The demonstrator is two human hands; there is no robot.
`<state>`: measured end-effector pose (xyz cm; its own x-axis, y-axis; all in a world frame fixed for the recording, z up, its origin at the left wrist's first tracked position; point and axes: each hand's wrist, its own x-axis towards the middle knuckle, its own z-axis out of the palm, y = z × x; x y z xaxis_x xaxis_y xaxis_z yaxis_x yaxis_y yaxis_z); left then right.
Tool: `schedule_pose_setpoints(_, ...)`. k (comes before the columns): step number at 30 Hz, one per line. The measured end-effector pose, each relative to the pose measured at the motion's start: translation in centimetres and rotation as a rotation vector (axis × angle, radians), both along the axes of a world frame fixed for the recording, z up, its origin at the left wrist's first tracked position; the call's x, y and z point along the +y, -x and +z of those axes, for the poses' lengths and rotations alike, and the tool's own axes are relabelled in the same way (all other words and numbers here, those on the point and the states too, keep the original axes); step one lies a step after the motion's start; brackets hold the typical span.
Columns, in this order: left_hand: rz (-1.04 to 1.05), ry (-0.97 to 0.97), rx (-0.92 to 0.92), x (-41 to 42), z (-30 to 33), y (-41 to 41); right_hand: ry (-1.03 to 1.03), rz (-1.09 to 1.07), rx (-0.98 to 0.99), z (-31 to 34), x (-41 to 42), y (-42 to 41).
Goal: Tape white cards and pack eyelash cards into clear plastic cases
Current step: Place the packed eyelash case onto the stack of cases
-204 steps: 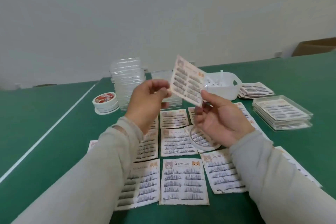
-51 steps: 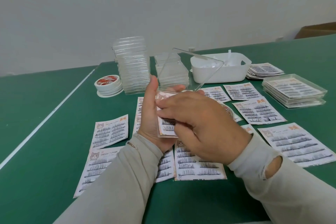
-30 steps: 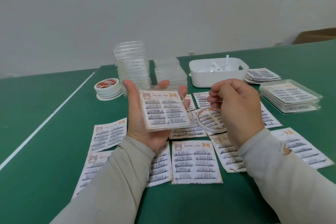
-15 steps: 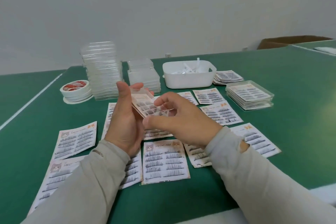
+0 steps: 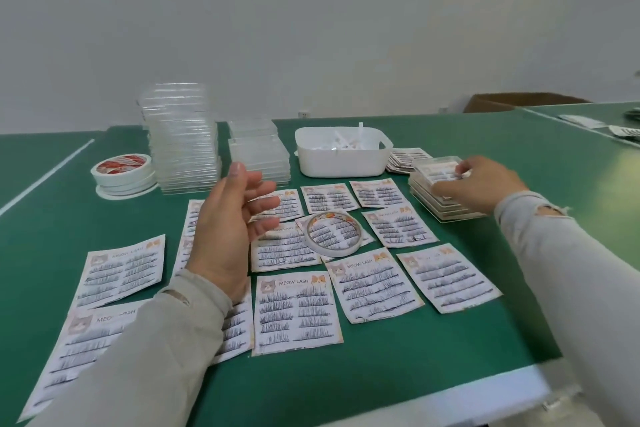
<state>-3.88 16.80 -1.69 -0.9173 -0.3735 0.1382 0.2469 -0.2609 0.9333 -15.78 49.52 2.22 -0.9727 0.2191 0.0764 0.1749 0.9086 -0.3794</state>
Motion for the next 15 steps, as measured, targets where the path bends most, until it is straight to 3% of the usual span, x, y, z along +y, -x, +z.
schedule_pose_setpoints(7,0.003,0.014,0.005,-0.1,-0.1,0.2,0.035,0.029,-0.079,0.0,-0.3,-0.5)
schedule_pose_setpoints(12,0.026,0.036,0.021,-0.1,0.0,0.2,0.247,0.167,0.320,0.5,-5.6,-4.3)
schedule_pose_setpoints(15,0.103,0.180,0.052,0.2,0.1,-0.3,0.499,0.362,0.350,0.2,-12.9,-5.8)
